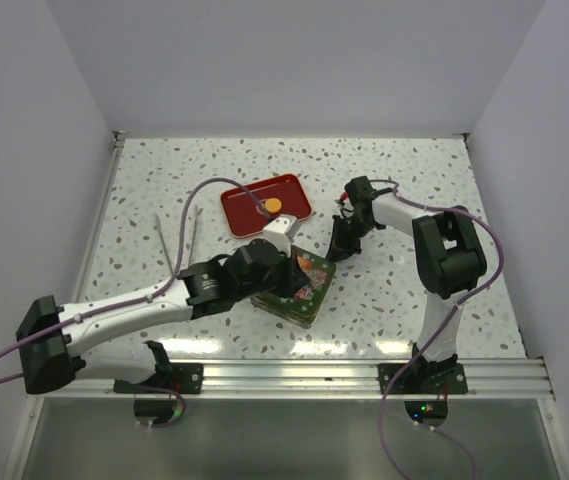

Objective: Pack the cookies

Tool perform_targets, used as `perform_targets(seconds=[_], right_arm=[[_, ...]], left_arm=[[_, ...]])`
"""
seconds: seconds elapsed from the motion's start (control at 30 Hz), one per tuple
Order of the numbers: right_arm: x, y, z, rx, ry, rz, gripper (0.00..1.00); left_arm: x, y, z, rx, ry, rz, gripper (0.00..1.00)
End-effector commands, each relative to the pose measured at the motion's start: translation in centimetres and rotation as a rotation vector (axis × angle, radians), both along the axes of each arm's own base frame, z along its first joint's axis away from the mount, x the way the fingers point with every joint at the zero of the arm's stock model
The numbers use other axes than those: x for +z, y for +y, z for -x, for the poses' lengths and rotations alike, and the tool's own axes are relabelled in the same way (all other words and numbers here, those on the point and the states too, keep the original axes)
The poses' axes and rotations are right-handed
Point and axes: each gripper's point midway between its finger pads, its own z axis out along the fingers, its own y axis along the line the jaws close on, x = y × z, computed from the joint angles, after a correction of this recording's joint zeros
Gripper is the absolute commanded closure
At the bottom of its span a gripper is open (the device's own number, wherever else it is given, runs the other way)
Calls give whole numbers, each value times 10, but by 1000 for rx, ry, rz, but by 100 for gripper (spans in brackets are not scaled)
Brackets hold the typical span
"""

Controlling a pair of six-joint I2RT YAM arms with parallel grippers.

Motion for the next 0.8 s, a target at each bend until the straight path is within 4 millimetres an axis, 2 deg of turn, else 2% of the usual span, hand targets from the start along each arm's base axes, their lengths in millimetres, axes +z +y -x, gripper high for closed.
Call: perform_targets(seconds=[0.0, 0.03, 0.07, 0.13, 0.17, 0.27, 0.37, 0.4, 0.43, 0.47, 0.5, 0.53, 0.57, 0.6, 0.63, 0.67, 0.73, 0.77], right_arm=[[19, -15, -19, -8, -84, 71, 98], [20, -19, -22, -12, -90, 84, 96], [21, -24, -27, -25, -100, 100, 95], [25, -32, -32, -44, -112, 116, 91], [27, -38, -37, -61, -120, 121, 90], [38, -55, -50, -104, -155, 150, 84], [60, -66, -63, -136, -208, 146, 78], [65, -67, -65, -137, -223, 148, 78], [73, -68, -67, -136, -242, 144, 78], [86, -68, -68, -132, -273, 138, 77], [95, -67, -68, -132, -293, 126, 76], [108, -67, -67, -135, -327, 116, 74], [116, -67, -63, -137, -342, 109, 72], [124, -68, -61, -141, -360, 103, 71], [128, -68, -56, -146, -366, 99, 70], [147, -69, -51, -152, -418, 84, 67], [160, -70, -40, -168, -448, 67, 62], [179, -71, -33, -181, -502, 49, 60]], left_arm=[[50, 25, -17, 121, -117, 24, 100], [52, 34, -20, 158, -129, 4, 100], [66, 41, -21, 175, -148, 26, 100], [72, 54, -23, 209, -159, 12, 99], [82, 61, -24, 231, -177, 23, 98], [88, 81, -29, 279, -193, -1, 93], [88, 104, -38, 324, -213, -60, 72], [85, 119, -48, 365, -218, -99, 60], [80, 132, -51, 389, -210, -145, 56], [83, 142, -55, 404, -216, -156, 51], [84, 159, -64, 440, -229, -190, 39], [91, 169, -66, 462, -251, -190, 32], [95, 184, -74, 496, -274, -218, 18], [97, 193, -77, 516, -282, -235, 11], [102, 201, -80, 536, -294, -242, 5], [103, 214, -87, 564, -305, -271, 0], [102, 218, -94, 562, -301, -288, 0], [99, 225, -100, 574, -294, -311, 0]])
